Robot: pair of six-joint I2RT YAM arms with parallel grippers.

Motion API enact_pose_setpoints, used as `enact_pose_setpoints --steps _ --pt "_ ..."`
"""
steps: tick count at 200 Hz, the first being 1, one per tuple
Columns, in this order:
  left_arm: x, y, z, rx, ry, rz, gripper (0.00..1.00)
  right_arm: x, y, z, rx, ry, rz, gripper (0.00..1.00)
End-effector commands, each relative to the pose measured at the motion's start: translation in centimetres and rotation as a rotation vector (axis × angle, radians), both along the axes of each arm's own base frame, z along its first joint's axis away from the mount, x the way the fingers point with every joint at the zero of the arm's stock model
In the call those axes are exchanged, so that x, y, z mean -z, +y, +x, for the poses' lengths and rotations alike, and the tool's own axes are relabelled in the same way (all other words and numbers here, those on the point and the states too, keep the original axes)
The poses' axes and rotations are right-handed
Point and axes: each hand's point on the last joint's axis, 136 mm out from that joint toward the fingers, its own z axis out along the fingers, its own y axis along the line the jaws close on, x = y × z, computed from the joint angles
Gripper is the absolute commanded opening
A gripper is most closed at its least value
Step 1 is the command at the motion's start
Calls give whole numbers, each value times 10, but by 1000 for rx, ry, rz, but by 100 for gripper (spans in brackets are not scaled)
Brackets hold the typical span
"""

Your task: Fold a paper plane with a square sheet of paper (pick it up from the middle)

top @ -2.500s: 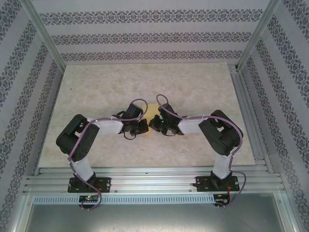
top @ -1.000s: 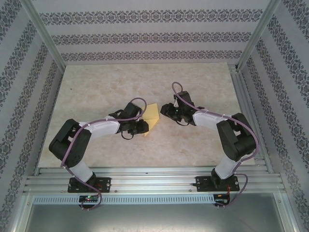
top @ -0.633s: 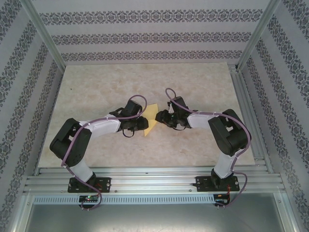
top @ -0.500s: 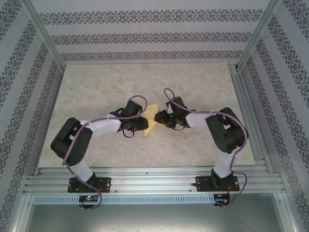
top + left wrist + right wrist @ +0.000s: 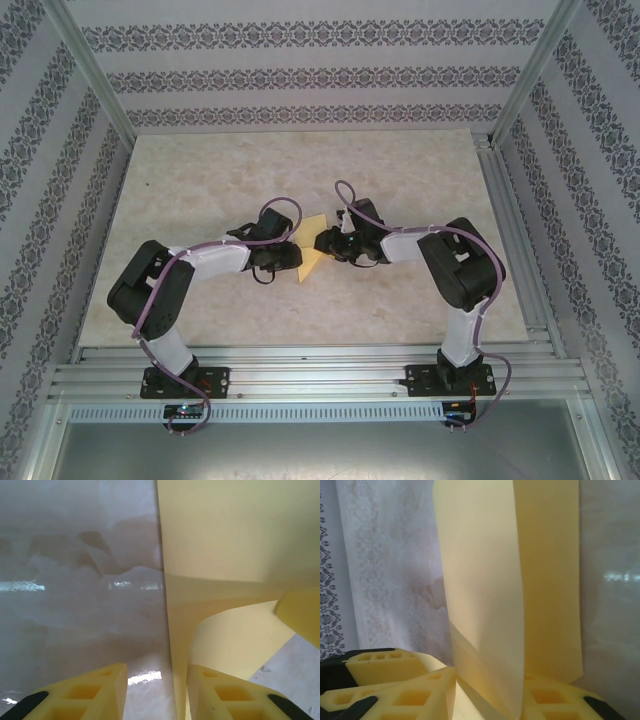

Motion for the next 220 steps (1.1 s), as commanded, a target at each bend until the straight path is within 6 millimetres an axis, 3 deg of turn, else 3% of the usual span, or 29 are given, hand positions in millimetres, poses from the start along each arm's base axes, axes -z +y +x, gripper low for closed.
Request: enact_pose_setpoints --steps 1,23,56,116,166,185,220 --pt "0 8 6 -28 6 24 40 -6 17 2 -43 -19 47 28" --pt "-4 9 6 -23 -2 20 44 -7 15 4 -28 -26 36 16" --pt "-23 9 6 4 -51 5 55 -26 1 10 53 -90 -9 7" --pt "-73 12 7 65 -212 -17 89 -68 -32 -3 240 -187 -123 5" --pt "-116 7 0 154 -375 -92 100 -97 -33 -21 355 -222 -187 5" --pt "-128 9 -5 187 -453 -109 100 -93 -33 -26 395 -216 -231 5" --pt "-124 14 -14 246 -517 -87 100 -64 -25 -30 452 -108 -238 5"
